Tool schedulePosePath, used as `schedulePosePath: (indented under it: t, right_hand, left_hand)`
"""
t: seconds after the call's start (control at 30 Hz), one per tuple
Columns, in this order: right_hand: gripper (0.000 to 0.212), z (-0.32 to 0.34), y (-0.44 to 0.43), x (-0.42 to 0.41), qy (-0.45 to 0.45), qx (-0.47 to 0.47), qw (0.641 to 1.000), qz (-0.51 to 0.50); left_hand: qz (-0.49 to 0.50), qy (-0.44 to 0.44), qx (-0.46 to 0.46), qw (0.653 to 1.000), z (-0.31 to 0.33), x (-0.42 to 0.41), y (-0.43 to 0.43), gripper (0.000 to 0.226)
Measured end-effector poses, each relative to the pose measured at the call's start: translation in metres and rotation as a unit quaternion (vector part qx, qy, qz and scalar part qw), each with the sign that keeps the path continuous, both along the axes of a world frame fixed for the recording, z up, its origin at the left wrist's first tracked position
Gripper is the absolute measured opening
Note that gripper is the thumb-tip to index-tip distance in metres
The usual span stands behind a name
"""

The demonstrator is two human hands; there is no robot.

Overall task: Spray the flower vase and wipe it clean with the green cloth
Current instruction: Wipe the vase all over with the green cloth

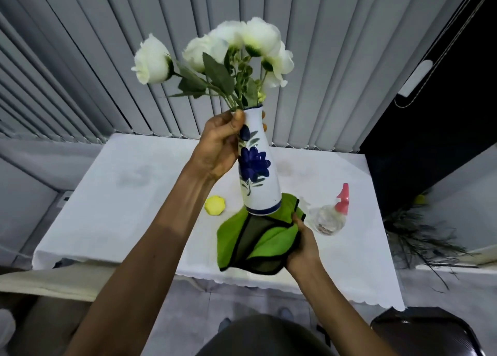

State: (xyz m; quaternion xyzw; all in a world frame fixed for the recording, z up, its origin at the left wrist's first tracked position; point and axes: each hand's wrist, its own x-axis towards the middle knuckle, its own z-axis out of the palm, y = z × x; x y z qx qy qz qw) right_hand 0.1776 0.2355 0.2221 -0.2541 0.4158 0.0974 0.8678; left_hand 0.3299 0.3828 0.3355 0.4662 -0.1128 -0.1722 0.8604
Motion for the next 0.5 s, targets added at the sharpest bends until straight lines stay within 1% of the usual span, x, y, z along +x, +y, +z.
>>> schedulePosePath:
  t: [0.1, 0.17, 0.23, 0.3, 0.33, 0.4, 0.47, 0.5]
  right_hand:
    - [0.051, 0.013, 0.017, 0.015, -0.018, 0.021, 1.000, -0.008]
    - [0.057, 0.020, 0.024, 0.021, -0.041, 0.033, 0.999, -0.003]
    - [0.061, 0.028, 0.028, 0.023, -0.055, 0.029, 0.998, 0.012]
    - [0.057, 0.031, 0.030, 0.025, -0.043, 0.012, 0.999, 0.030]
    - [0.050, 0.032, 0.032, 0.026, -0.033, -0.003, 0.999, 0.041]
    - [0.034, 0.038, 0.035, 0.026, -0.026, -0.037, 0.997, 0.069]
    - [0.031, 0.041, 0.039, 0.028, -0.012, -0.060, 0.995, 0.084]
    - [0.031, 0.042, 0.040, 0.028, -0.009, -0.070, 0.993, 0.094]
  left_hand:
    - [0.007, 0.008, 0.009, 1.000, -0.007, -0.005, -0.009, 0.074]
    - [0.012, -0.003, 0.030, 0.999, -0.010, -0.007, -0.010, 0.070]
    - [-0.012, -0.022, 0.072, 0.997, -0.005, -0.006, -0.002, 0.065]
    - [-0.072, -0.045, 0.104, 0.991, 0.002, -0.002, 0.010, 0.059]
    - [-0.106, -0.051, 0.104, 0.987, 0.005, 0.000, 0.016, 0.054]
    - [-0.151, -0.022, 0.072, 0.986, 0.006, 0.003, 0.025, 0.044]
    - [-0.176, 0.009, 0.033, 0.984, 0.002, 0.007, 0.029, 0.044]
    - [-0.181, 0.007, 0.029, 0.983, -0.002, 0.009, 0.029, 0.048]
